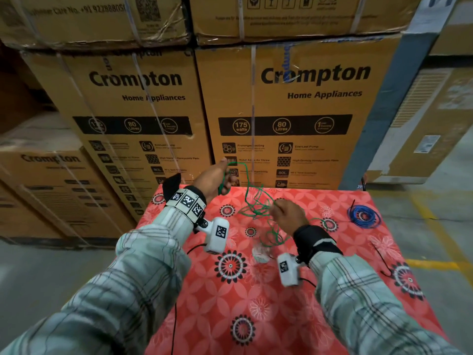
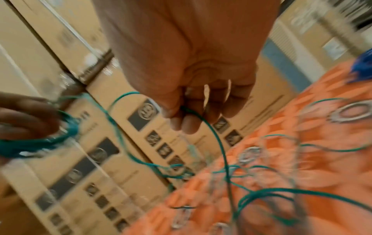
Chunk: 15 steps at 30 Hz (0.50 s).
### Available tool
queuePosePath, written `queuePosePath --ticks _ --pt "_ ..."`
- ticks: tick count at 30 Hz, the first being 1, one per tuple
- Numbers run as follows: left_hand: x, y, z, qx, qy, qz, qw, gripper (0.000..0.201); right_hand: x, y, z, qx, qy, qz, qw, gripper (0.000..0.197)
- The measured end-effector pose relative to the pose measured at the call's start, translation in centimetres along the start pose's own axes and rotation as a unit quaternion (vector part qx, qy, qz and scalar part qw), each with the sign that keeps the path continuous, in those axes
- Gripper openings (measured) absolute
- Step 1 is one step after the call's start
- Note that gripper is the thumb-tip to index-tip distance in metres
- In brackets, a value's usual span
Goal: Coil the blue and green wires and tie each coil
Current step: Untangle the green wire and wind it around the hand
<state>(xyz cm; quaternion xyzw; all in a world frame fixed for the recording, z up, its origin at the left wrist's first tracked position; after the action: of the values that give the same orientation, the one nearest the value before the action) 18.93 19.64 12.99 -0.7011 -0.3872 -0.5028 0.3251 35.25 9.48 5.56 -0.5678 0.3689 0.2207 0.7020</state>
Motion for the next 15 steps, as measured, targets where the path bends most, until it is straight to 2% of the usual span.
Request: queuePosePath --ticks 2,4,9,13,15 --pt "-0.2 -0.9 0.0 0.006 0.012 0.024 1.0 0.038 5.6 -0.3 -1.3 -0.038 0.119 -0.12 0.985 0.036" --pt "-0.3 -1.1 -0.2 0.005 0.028 0.017 0.999 0.036 9.0 -0.1 -2.4 -0.071 0.178 -0.158 0.969 0.029" --pt "1.1 -3.2 -0.1 0.073 0.057 -0.127 0.988 0.037 11.1 -0.6 -3.4 -0.06 0.231 -0.202 0.95 0.03" --pt "4.8 -8.7 -0.4 0.148 0.126 -0.263 0.945 0.037 12.0 -1.5 -3.7 -0.05 0.253 -0.208 0.943 0.031" --pt "5.9 -10.1 -0.5 0.167 0.152 -0.283 0.932 0.037 12.2 -1.6 -3.7 -0.047 0.268 -0.217 0.938 0.032"
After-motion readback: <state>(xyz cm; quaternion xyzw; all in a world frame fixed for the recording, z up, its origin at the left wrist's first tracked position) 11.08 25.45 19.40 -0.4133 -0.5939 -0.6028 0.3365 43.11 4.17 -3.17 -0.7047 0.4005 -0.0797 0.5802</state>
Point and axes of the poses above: each hand's wrist, its own z-axis towards the middle knuckle, its own y-axis out of the palm, x = y × z, the point moved 10 cm from there along z, towards the middle knuckle, and after that the axes turned 5 degrees about z, right-handed, at the moved point
